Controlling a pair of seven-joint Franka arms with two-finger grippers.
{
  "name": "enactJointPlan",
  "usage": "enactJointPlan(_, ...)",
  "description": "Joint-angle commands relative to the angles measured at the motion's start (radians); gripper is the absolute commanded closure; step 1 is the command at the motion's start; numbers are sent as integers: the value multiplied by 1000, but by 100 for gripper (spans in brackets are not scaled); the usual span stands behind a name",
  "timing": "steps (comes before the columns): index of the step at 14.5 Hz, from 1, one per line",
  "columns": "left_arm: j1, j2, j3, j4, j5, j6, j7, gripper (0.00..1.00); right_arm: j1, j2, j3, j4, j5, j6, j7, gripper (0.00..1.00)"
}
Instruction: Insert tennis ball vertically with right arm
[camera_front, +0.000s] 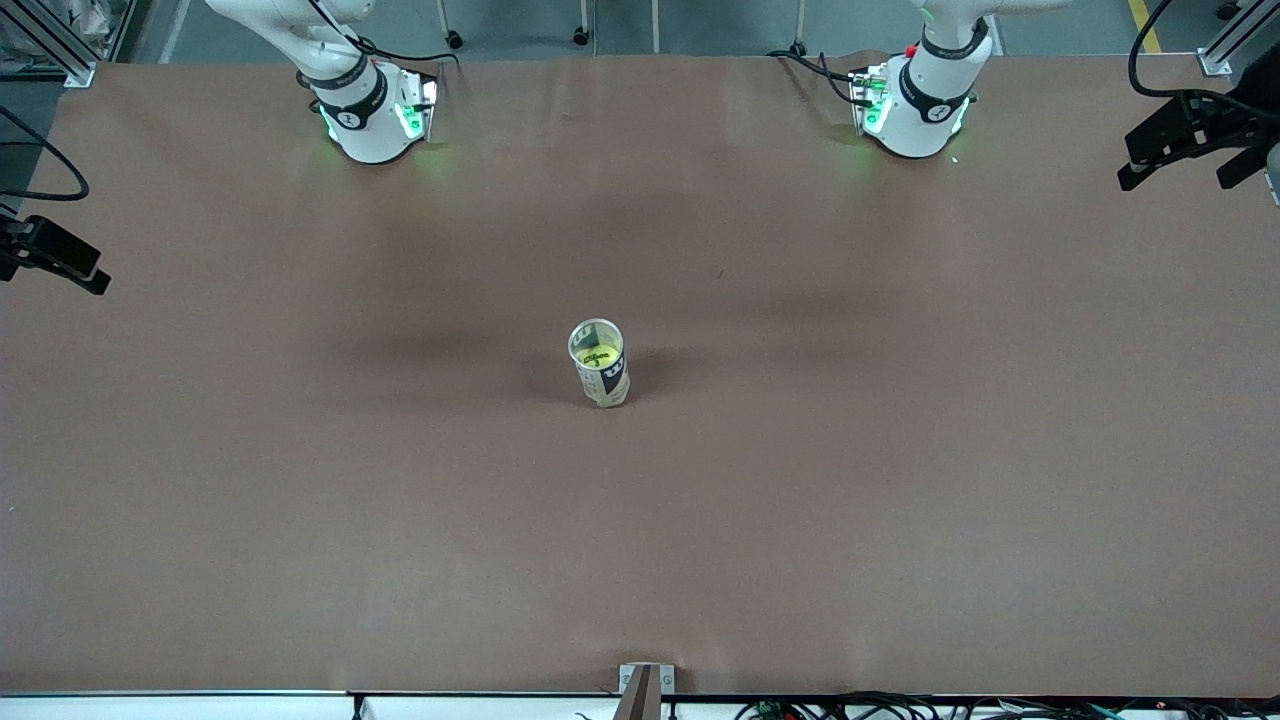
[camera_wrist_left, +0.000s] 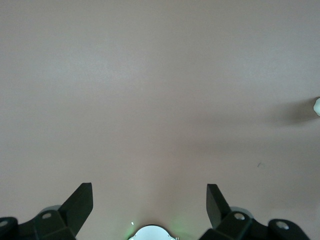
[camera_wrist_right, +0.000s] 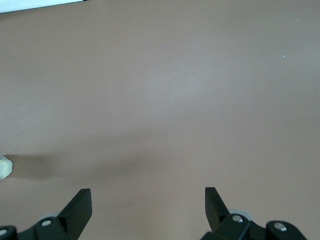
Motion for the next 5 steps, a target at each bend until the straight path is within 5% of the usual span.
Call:
enactJointPlan(1,5,-25,-4,-19,18,-4,17,0,-10,1,6,7,10,2,0,0)
enactJointPlan(5,5,-25,-4,-20,18,-4,15,0,-7,1,6,7,16,2,-5,0)
